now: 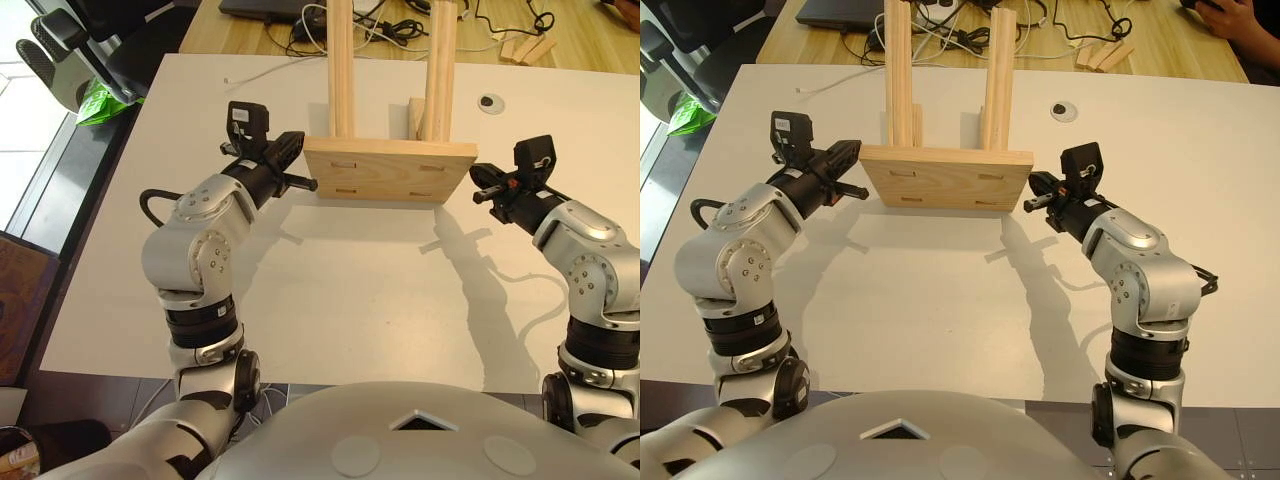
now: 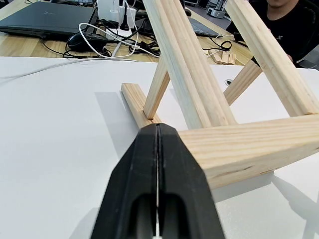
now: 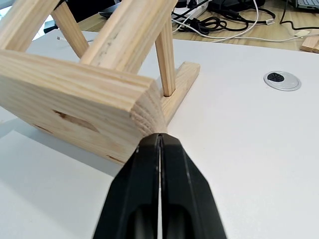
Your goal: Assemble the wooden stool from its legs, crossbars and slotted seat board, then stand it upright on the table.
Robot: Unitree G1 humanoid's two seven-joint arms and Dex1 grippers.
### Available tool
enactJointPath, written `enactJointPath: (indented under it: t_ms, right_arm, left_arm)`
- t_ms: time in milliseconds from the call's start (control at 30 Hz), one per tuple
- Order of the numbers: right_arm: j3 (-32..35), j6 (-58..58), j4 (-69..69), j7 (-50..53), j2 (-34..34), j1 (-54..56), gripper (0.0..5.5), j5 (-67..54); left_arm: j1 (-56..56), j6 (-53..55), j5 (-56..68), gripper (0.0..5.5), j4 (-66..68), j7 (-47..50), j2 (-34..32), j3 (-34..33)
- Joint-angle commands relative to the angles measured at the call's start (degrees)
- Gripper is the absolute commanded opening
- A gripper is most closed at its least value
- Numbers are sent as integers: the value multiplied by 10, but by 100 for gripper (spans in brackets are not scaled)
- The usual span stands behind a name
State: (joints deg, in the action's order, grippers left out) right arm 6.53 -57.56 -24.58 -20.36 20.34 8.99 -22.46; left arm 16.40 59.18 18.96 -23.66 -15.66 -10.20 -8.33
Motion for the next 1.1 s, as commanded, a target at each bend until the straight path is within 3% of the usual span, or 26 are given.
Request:
enactJointPath:
  t_ms: [33, 367, 667, 900, 1100]
  right_arm:
    - [-8, -16, -12, -19, -8, 16, 5, -36]
    - [13, 31, 46, -25, 36, 12, 5, -9]
    - [-13, 114, 106, -30, 57, -16, 5, 41]
    - [-57, 195, 201, -27, 23, 21, 5, 77]
    - [-73, 250, 283, -24, -7, 55, 5, 99]
  left_arm:
    - [17, 4, 29, 0, -16, -10, 1, 5]
    - [-8, -16, 15, 0, -4, -28, -71, 0]
    - [-30, -60, 22, 0, 5, -57, -122, -15]
    - [-25, -201, -37, 0, 163, -89, -149, 23]
    - [14, -276, -62, 0, 301, -115, -125, 66]
